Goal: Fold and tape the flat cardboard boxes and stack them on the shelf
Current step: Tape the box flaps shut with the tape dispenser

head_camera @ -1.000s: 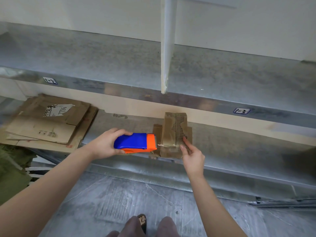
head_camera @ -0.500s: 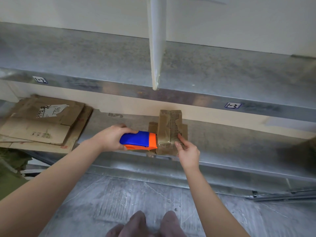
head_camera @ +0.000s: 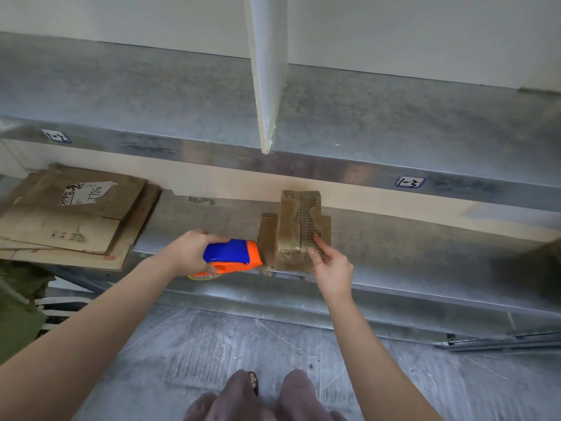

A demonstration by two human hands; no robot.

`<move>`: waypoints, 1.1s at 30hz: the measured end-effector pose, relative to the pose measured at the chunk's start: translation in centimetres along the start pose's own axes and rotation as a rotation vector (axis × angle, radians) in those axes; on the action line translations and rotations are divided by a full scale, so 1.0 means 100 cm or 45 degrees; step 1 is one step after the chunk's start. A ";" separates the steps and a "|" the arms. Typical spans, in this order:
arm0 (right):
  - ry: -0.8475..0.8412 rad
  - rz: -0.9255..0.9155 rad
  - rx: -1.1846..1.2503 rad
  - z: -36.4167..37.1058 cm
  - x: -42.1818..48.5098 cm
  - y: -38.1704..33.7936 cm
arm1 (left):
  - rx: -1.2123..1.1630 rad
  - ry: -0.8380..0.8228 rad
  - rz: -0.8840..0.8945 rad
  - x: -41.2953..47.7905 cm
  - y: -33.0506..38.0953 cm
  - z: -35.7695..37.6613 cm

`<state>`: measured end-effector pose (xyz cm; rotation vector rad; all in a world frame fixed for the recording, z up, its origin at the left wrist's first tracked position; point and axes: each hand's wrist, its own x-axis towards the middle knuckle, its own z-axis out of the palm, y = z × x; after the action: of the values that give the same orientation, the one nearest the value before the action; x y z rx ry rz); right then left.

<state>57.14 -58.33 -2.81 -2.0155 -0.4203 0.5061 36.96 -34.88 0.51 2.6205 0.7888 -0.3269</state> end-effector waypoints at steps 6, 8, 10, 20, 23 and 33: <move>-0.003 -0.005 0.023 0.000 0.001 0.003 | -0.001 0.086 0.111 0.006 -0.007 0.002; -0.003 -0.006 0.031 0.000 0.001 0.004 | -0.012 0.076 0.087 0.011 -0.011 0.001; -0.006 -0.008 0.018 0.000 0.001 0.003 | 0.011 0.031 0.045 0.016 -0.014 -0.001; -0.076 -0.078 -0.036 -0.004 -0.010 0.001 | 0.038 0.114 0.021 0.017 -0.017 0.009; -0.205 -0.116 -0.080 -0.014 -0.011 0.000 | 0.235 0.154 -0.012 0.013 -0.006 0.017; -0.080 -0.513 -0.711 -0.033 -0.018 0.003 | -0.125 0.405 0.368 0.004 0.101 0.054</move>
<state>57.29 -61.81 -1.35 -2.3559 -1.0747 0.2092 42.42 -44.74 -1.55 2.6768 0.4916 0.2086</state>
